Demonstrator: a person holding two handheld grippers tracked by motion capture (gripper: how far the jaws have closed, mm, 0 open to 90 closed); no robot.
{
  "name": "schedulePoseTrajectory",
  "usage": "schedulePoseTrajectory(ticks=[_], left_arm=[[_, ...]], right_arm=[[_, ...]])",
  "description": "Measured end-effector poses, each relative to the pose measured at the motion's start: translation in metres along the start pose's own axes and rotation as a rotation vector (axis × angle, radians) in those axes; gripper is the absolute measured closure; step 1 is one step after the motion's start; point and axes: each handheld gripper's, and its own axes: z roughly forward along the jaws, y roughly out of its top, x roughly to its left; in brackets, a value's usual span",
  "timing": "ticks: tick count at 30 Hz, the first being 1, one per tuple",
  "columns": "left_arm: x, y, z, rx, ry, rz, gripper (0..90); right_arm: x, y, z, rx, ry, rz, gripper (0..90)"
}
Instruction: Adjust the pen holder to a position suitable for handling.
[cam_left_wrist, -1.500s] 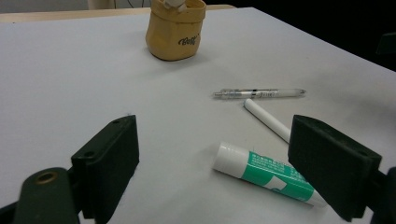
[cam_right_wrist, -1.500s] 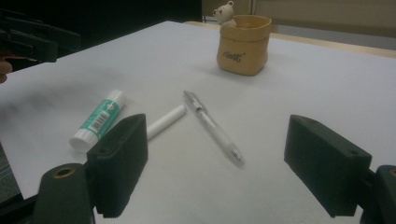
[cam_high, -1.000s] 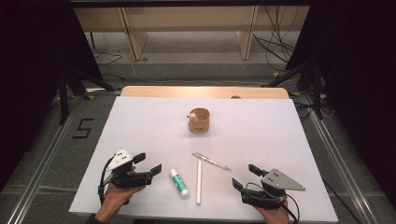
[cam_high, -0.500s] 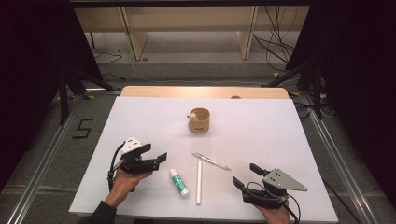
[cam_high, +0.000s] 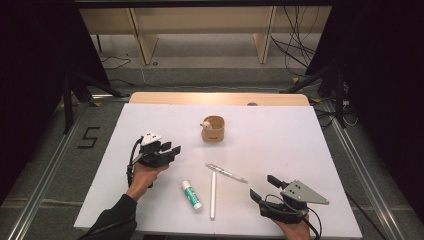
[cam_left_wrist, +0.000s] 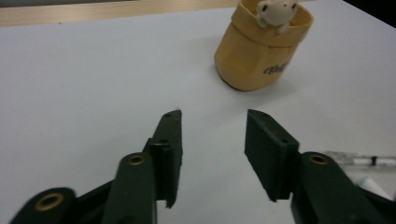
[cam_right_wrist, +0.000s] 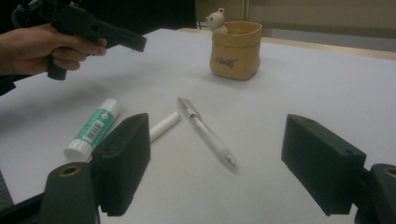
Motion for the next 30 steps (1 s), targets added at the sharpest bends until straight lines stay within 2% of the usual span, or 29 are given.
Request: schedulePoseTrajectory(ticks=[2, 5, 12, 24, 30], left_arm=[[0.003, 0.004, 0.006, -0.003, 0.016, 0.007, 64.6], [0.006, 0.010, 0.016, -0.001, 0.019, 0.002, 74.0], [0.014, 0.021, 0.040, 0.012, 0.002, -0.035, 88.8], [0.009, 0.043, 0.084, 0.041, -0.026, -0.008, 89.1], [0.006, 0.049, 0.102, 0.051, -0.020, -0.007, 89.1]], right_arm=[[0.000, 0.000, 0.000, 0.001, 0.001, -0.001, 24.6], [0.000, 0.000, 0.000, 0.002, 0.003, -0.001, 24.6], [0.000, -0.001, 0.000, 0.006, 0.008, 0.001, 24.6], [-0.001, -0.002, 0.000, 0.004, 0.016, 0.006, 24.3], [-0.002, -0.002, 0.000, 0.001, 0.021, 0.008, 23.8]])
